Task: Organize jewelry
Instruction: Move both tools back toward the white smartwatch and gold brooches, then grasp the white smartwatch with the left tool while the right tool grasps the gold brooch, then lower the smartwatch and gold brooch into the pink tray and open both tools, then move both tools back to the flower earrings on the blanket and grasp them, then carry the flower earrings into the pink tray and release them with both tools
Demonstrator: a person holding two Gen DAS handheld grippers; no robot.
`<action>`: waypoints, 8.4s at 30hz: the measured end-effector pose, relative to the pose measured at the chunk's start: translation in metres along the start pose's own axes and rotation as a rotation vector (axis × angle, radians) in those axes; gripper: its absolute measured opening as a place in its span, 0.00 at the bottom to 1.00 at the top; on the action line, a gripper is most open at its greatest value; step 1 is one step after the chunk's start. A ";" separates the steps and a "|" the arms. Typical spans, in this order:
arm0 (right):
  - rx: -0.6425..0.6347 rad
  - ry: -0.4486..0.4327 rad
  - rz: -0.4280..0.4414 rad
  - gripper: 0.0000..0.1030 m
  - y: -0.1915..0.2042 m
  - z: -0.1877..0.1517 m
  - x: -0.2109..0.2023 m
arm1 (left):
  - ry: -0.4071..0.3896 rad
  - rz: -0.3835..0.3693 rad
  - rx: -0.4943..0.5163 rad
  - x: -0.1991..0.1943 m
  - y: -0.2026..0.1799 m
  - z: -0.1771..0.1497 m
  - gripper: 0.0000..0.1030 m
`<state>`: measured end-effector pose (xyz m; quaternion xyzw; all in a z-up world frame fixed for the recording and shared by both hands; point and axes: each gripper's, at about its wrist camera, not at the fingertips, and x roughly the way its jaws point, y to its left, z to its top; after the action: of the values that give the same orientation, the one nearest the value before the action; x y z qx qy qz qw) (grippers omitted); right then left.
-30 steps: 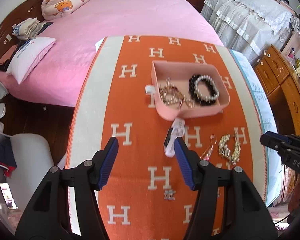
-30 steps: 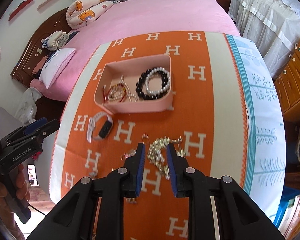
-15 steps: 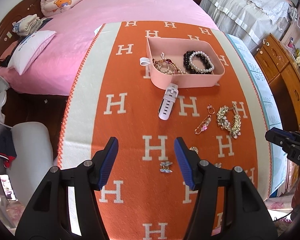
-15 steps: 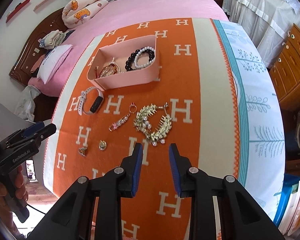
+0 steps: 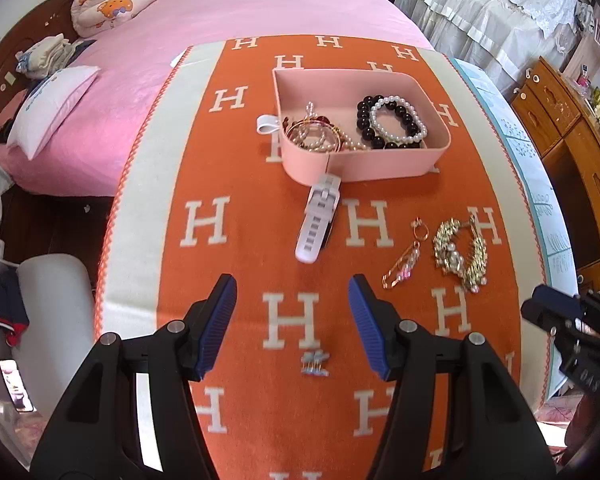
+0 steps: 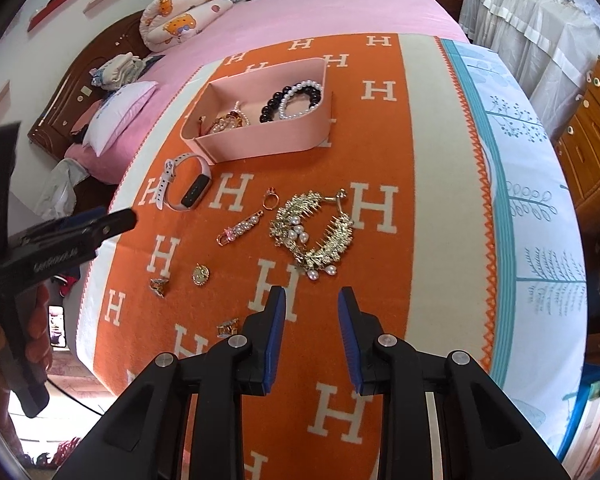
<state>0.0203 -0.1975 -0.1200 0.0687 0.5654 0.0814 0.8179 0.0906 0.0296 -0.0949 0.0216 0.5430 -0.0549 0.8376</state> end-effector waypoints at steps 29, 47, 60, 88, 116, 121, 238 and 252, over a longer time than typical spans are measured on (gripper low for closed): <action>-0.426 -0.009 -0.087 0.18 0.055 0.025 0.096 | 0.064 -0.046 0.045 0.072 -0.002 0.048 0.50; -0.145 -0.002 0.098 0.09 0.023 0.047 0.061 | 0.012 -0.086 0.059 0.034 0.002 0.039 0.11; -0.063 -0.142 0.195 0.09 0.031 0.082 -0.003 | -0.137 -0.114 0.051 -0.027 0.006 0.076 0.11; 0.042 -0.199 0.143 0.09 0.022 0.141 0.021 | -0.186 0.140 0.468 0.115 -0.068 0.139 0.11; -0.129 -0.179 0.155 0.09 0.101 0.215 0.080 | -0.149 -0.027 0.087 0.057 0.042 0.097 0.54; -0.185 -0.130 0.191 0.09 0.127 0.223 0.097 | -0.150 -0.036 0.058 0.056 0.041 0.101 0.54; -0.304 0.031 0.072 0.18 0.076 -0.035 0.063 | -0.004 -0.061 0.034 0.030 0.002 -0.066 0.17; -0.170 -0.083 0.108 0.18 0.061 0.044 0.032 | -0.139 -0.098 0.046 -0.007 -0.003 0.018 0.17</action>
<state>0.0692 -0.1320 -0.1210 0.0328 0.5176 0.1700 0.8379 0.1035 0.0251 -0.0814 0.0103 0.4825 -0.1094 0.8690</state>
